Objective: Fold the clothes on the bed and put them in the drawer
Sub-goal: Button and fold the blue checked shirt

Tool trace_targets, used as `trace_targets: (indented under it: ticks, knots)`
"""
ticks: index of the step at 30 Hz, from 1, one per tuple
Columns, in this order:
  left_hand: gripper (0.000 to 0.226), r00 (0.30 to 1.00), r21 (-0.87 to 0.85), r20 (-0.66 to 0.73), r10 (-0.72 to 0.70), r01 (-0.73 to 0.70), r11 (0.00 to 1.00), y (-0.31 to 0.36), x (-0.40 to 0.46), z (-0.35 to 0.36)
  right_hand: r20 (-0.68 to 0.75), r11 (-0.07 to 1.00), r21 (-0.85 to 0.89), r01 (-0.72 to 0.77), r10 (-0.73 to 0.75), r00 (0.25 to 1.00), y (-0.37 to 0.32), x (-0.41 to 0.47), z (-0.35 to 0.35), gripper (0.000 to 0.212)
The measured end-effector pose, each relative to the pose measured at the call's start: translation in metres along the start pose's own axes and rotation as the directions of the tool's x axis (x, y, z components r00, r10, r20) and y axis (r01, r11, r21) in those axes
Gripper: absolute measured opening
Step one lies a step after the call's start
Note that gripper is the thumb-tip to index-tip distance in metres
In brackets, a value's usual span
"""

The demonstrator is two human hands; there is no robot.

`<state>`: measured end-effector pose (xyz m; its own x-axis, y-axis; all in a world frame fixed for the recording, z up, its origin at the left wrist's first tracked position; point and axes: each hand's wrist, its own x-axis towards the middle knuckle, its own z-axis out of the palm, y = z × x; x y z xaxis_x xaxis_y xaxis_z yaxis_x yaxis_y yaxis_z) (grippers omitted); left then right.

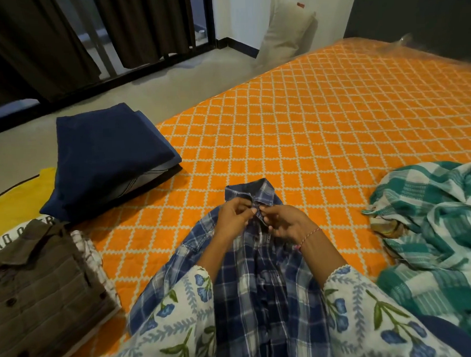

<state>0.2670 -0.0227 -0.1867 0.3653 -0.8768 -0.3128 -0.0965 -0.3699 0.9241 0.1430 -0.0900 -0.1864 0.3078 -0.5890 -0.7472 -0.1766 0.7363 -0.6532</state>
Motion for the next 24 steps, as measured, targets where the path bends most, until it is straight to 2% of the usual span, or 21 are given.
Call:
trace_targets:
  ticks: [3, 5, 6, 7, 10, 13, 14, 19, 24]
  knots:
    - [0.033, 0.996, 0.220, -0.026, 0.087, -0.080, 0.972, -0.003, 0.004, 0.006, -0.097, 0.986, -0.090, 0.140, -0.148, 0.984, -0.006, 0.016, 0.009, 0.029]
    - [0.031, 0.967, 0.411, -0.143, 0.212, -0.137, 0.901, -0.009, 0.001, 0.008, -0.162, 0.945, -0.190, 0.267, -0.299, 0.941, -0.010, 0.024, 0.015, 0.029]
    - [0.026, 0.945, 0.495, -0.166, 0.283, -0.168, 0.853, -0.015, -0.003, 0.009, -0.174, 0.924, -0.232, 0.304, -0.346, 0.922, -0.010, 0.028, 0.017, 0.022]
    - [0.019, 0.933, 0.557, -0.145, 0.328, -0.197, 0.807, -0.019, -0.007, 0.011, -0.170, 0.906, -0.283, 0.316, -0.371, 0.913, -0.010, 0.028, 0.017, 0.015]
    - [0.011, 0.955, 0.678, 0.012, 0.296, -0.225, 0.700, -0.031, -0.018, 0.013, -0.113, 0.840, -0.440, 0.317, -0.402, 0.909, -0.001, 0.034, 0.010, 0.025]
    - [0.013, 0.974, 0.690, -0.002, 0.225, -0.162, 0.705, -0.035, -0.026, 0.012, -0.113, 0.704, -0.612, 0.361, -0.530, 0.841, 0.010, 0.013, 0.000, 0.007]
    - [0.012, 0.979, 0.686, -0.022, 0.202, -0.132, 0.716, -0.036, -0.027, 0.014, -0.129, 0.678, -0.645, 0.354, -0.553, 0.823, 0.017, 0.007, -0.005, 0.008]
    - [0.011, 0.992, 0.616, -0.106, 0.063, 0.016, 0.788, -0.029, -0.026, 0.021, -0.132, 0.653, -0.702, 0.283, -0.510, 0.850, 0.046, -0.009, -0.012, 0.018]
    - [0.012, 0.996, 0.605, -0.090, 0.005, 0.051, 0.795, -0.023, -0.025, 0.029, -0.229, 0.656, -0.701, 0.280, -0.578, 0.783, 0.051, -0.014, -0.010, 0.009]
